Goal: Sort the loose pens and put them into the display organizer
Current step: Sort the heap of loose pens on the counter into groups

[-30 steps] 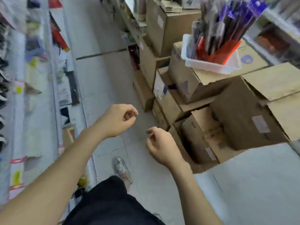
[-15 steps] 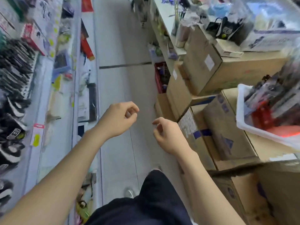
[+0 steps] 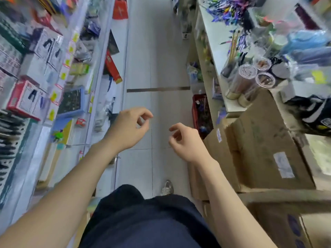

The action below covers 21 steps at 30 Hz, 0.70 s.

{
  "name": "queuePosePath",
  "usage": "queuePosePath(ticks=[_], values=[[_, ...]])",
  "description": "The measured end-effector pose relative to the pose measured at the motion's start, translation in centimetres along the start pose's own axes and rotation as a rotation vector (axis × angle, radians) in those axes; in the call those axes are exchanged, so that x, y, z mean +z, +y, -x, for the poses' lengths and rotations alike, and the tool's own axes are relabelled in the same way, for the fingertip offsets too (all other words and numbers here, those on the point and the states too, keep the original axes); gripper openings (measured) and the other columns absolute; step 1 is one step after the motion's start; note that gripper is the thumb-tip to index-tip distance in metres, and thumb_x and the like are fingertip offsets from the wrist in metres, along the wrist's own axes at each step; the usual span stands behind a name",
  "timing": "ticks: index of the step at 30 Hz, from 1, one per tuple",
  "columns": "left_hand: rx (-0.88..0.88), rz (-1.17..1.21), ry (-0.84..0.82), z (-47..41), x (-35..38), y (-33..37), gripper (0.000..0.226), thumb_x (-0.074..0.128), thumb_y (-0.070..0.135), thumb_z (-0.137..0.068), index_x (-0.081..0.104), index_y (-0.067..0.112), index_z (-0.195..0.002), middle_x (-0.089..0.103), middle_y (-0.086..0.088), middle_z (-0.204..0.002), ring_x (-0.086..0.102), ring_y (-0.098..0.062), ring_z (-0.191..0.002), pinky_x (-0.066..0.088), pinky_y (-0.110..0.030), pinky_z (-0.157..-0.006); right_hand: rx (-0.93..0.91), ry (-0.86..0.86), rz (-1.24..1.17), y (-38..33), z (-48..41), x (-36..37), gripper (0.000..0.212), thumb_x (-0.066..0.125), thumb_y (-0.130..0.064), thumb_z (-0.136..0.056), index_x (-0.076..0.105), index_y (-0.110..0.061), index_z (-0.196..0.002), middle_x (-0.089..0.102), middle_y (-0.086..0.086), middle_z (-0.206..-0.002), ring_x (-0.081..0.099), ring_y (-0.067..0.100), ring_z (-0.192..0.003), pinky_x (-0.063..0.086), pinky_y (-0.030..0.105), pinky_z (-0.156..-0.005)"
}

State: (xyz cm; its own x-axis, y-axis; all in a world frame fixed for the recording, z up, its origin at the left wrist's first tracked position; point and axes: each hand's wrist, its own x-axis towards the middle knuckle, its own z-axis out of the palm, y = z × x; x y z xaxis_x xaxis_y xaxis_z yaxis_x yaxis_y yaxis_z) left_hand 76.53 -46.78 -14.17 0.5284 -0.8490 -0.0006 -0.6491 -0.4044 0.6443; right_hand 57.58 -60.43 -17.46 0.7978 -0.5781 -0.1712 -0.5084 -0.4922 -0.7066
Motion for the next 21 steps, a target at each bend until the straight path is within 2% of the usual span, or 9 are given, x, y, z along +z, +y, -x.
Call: queuePosePath(ticks=[6,9,12,16,21], values=[[-0.060,0.009,-0.007,-15.3,-1.8,-4.4,0.019,0.066,0.017,-0.099,0.074,0.028,-0.112,0.070,0.016,-0.098,0.067,-0.005,-0.086,0.060,-0.035,-0.080,-0.054,-0.063,0.064,-0.2,-17.5,-3.9,0.027,0.063,-0.025,-0.099,0.069,-0.016,-0.123,0.072,-0.002,-0.098,0.068,0.014,-0.089,0.060,0.038,-0.086],[-0.064,0.016,0.002,-24.0,-2.7,-7.5,0.019,0.066,0.017,-0.099,0.074,0.026,-0.113,0.070,0.014,-0.100,0.067,-0.005,-0.086,0.057,-0.029,-0.079,-0.052,-0.070,0.098,0.2,-27.2,-4.9,0.026,0.064,-0.021,-0.098,0.070,-0.014,-0.123,0.073,-0.001,-0.097,0.069,0.016,-0.088,0.059,0.039,-0.088],[-0.075,0.022,-0.016,-33.2,-4.3,-9.7,0.018,0.066,0.016,-0.099,0.074,0.025,-0.113,0.070,0.013,-0.098,0.066,-0.005,-0.087,0.054,-0.023,-0.077,-0.023,-0.070,0.123,-0.4,-37.0,-6.5,0.026,0.063,-0.019,-0.099,0.070,-0.015,-0.124,0.072,-0.002,-0.098,0.068,0.014,-0.088,0.057,0.033,-0.086],[-0.025,0.017,-0.093,-45.7,-6.2,-11.1,0.017,0.067,0.018,-0.097,0.073,0.027,-0.109,0.072,0.013,-0.095,0.067,-0.007,-0.085,0.059,-0.034,-0.081,-0.008,-0.049,0.134,-1.6,-48.7,-10.3,0.024,0.062,-0.020,-0.099,0.070,-0.017,-0.121,0.069,-0.008,-0.092,0.067,0.010,-0.083,0.056,0.029,-0.081],[0.025,-0.007,-0.146,-61.3,-7.6,-11.0,0.017,0.065,0.023,-0.097,0.071,0.033,-0.108,0.070,0.016,-0.096,0.065,-0.003,-0.086,0.058,-0.034,-0.082,0.026,0.005,0.073,-0.5,-60.0,-15.7,0.019,0.063,-0.019,-0.102,0.068,-0.019,-0.121,0.067,-0.011,-0.095,0.065,0.001,-0.082,0.049,0.011,-0.071]])
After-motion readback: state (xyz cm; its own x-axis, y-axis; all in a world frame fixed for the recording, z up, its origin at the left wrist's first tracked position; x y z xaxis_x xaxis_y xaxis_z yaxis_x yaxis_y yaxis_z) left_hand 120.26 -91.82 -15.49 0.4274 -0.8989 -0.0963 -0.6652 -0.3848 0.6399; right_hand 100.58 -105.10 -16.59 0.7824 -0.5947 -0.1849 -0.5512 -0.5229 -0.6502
